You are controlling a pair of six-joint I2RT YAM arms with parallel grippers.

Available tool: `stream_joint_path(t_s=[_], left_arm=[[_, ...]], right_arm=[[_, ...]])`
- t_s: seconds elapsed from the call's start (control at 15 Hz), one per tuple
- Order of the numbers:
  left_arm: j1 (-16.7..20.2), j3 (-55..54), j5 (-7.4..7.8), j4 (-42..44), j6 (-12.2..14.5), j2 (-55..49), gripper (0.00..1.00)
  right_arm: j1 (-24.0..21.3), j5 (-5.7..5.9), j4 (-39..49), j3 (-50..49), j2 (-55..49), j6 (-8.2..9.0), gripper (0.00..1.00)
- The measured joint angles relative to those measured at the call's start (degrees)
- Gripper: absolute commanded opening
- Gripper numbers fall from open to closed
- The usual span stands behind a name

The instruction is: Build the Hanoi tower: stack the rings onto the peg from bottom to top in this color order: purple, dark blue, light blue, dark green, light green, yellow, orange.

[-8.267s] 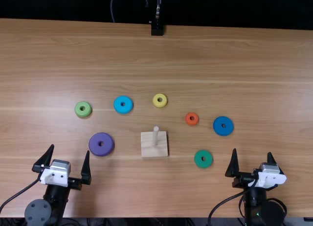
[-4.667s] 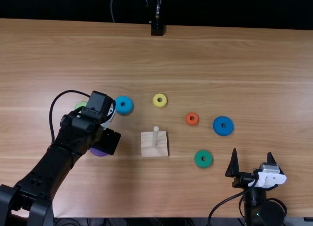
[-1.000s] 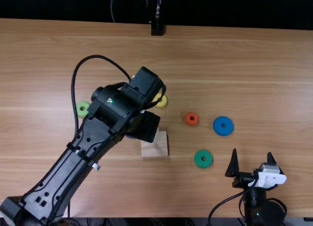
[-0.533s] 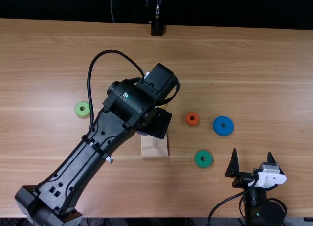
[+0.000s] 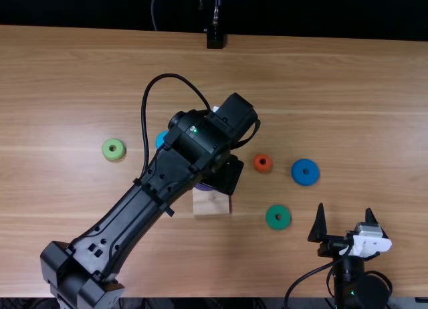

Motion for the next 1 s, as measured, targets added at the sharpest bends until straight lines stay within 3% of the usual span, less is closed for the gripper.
stream_joint_path(t_s=[1.0], left_arm=[[-1.4, 1.3, 0.00, 0.1, -1.5, 1.5, 0.00]], right_arm=[[0.0, -0.02, 0.0, 0.0, 0.0, -0.02, 1.00]])
